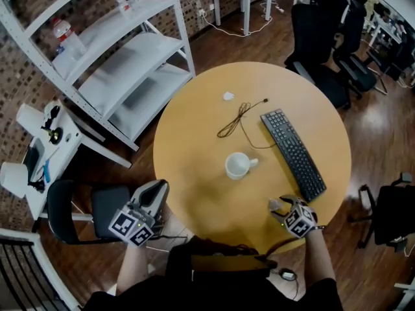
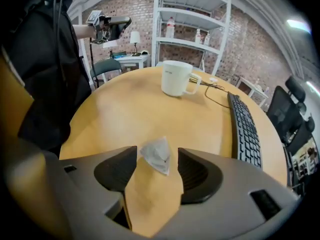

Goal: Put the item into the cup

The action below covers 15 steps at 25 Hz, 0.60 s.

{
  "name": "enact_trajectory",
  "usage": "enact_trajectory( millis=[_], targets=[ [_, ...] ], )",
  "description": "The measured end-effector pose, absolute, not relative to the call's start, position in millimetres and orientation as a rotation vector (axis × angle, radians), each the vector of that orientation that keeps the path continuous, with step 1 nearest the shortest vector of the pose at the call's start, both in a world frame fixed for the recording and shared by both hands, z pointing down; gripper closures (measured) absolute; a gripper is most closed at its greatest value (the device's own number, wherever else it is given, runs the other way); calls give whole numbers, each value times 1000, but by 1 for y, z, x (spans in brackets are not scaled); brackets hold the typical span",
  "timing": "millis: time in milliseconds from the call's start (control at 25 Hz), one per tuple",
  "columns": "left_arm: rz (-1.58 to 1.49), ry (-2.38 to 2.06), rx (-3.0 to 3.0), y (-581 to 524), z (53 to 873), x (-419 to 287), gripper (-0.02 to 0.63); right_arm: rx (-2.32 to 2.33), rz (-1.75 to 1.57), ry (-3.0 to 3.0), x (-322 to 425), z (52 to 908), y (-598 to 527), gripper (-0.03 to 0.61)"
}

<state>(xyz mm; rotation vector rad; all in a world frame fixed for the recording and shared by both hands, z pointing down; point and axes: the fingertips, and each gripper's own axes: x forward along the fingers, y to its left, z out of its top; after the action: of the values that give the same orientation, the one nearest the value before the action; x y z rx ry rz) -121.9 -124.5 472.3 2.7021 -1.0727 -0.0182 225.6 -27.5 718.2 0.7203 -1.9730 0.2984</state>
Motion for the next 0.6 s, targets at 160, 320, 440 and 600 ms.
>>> enact_trajectory(
  millis=[160,320,440,600],
  targets=[
    [-14,-1134,2659,-115,475,-130,578,647,291,-1982,224,730,-33,317],
    [-18,-1159,2640,-113,478,-131,578,590,315,-2017,222,732,-33,333],
    [-12,-1145,2661,-116,475,-124,578,612,342,-2029,221,732,-30,373],
    [6,-1067,2689,-123,477,-111,578,717,368,-2017,221,724,-33,445]
  ],
)
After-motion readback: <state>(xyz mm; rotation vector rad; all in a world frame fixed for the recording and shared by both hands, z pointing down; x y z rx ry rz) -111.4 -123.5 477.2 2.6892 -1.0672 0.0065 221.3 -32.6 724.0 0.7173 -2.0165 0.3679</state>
